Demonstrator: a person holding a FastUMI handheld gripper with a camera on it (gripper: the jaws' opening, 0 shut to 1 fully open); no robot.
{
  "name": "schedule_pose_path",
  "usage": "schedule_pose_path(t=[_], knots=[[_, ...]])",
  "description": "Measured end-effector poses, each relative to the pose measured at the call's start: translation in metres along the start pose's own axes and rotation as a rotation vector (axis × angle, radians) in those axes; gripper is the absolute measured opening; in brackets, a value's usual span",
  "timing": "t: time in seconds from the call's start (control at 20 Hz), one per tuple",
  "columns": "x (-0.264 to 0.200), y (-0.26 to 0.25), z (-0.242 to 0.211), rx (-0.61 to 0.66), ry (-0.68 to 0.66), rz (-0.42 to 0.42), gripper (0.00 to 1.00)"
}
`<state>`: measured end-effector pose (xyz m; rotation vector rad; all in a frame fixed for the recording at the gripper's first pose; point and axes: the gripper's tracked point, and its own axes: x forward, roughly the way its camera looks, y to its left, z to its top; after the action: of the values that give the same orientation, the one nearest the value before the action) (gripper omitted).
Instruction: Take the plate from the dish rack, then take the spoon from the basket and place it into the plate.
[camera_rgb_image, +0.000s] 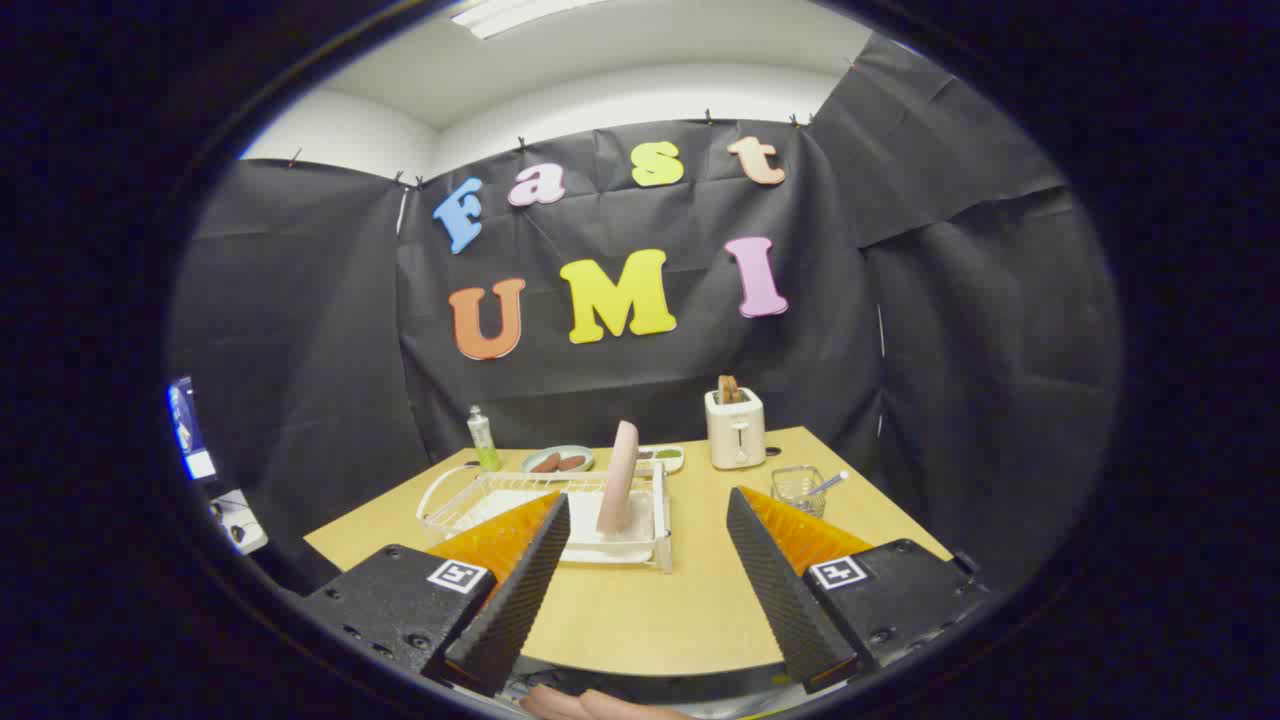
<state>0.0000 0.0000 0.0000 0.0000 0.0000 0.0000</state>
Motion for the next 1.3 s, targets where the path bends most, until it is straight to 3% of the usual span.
schedule_pose_path(t=[0.85,1.3], knots=[[0.014,-0.008,-0.01,-0.054,0.03,0.004,1.0],[0.09,0.0,0.017,-0.084,0.164,-0.018,1.0]])
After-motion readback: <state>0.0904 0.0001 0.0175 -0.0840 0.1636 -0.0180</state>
